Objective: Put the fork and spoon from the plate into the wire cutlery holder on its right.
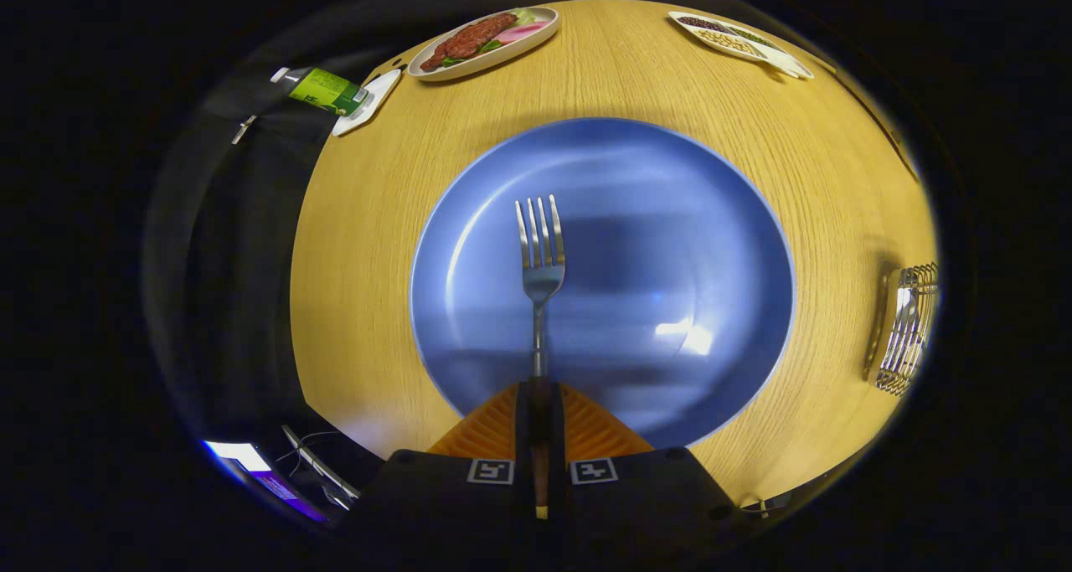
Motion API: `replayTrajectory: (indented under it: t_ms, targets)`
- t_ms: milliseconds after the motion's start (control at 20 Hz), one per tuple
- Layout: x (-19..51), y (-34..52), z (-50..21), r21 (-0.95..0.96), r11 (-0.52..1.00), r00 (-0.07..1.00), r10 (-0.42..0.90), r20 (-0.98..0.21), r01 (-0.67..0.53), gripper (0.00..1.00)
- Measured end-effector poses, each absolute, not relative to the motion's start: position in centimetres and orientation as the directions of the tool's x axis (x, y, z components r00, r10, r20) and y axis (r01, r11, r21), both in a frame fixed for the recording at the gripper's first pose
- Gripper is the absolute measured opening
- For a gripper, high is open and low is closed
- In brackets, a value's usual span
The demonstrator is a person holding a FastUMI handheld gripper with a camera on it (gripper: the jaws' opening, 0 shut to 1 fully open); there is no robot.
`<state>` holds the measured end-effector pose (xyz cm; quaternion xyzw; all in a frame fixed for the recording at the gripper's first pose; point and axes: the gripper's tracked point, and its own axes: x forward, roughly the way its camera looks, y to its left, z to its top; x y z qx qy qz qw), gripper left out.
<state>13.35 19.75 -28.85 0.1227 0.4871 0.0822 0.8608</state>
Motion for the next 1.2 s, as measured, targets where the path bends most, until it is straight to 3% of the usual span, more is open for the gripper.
replayTrajectory:
  t_ms: [400, 750, 1200]
  targets:
    - [11.5, 17.5, -25.2, 0.261, 0.956, 0.553, 0.291, -0.781, -0.135, 0.07]
    - [7.6, 13.7, -20.2, 0.292, 0.948, 0.567, 0.309, -0.764, -0.124, 0.07]
    - [1.3, 2.1, -16.3, 0.048, 0.993, 0.547, 0.099, -0.831, -0.107, 0.07]
